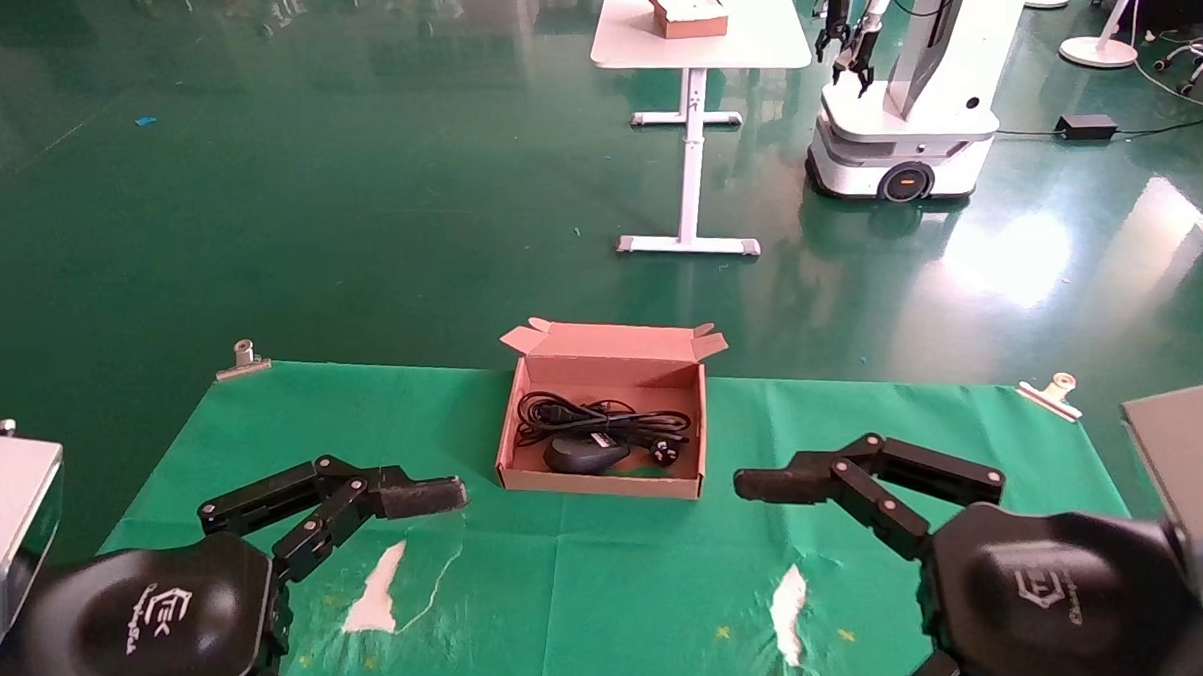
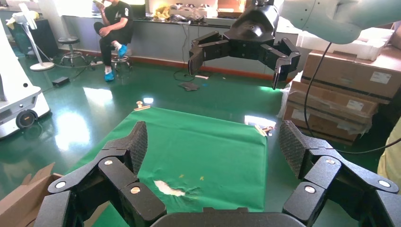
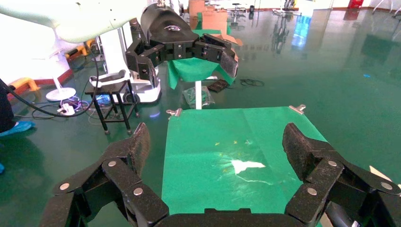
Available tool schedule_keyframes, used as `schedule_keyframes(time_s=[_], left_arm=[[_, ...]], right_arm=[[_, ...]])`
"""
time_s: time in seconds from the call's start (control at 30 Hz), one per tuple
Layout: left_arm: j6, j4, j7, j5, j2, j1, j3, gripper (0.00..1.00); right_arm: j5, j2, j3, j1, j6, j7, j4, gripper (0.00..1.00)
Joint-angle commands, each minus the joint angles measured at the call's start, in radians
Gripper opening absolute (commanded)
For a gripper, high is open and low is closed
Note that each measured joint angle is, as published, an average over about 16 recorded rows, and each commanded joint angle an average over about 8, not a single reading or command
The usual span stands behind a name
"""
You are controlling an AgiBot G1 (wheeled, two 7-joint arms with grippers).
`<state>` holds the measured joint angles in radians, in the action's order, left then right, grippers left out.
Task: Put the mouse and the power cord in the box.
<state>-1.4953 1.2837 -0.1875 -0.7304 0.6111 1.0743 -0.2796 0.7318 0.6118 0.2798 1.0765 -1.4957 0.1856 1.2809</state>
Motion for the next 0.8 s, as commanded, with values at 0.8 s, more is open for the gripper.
schedule_keyframes(time_s=[0.8], left_arm=[[0.000, 0.000, 0.000, 0.000, 0.000, 0.000, 0.000, 1.00]], right_arm=[[0.000, 0.000, 0.000, 0.000, 0.000, 0.000, 0.000, 1.00]])
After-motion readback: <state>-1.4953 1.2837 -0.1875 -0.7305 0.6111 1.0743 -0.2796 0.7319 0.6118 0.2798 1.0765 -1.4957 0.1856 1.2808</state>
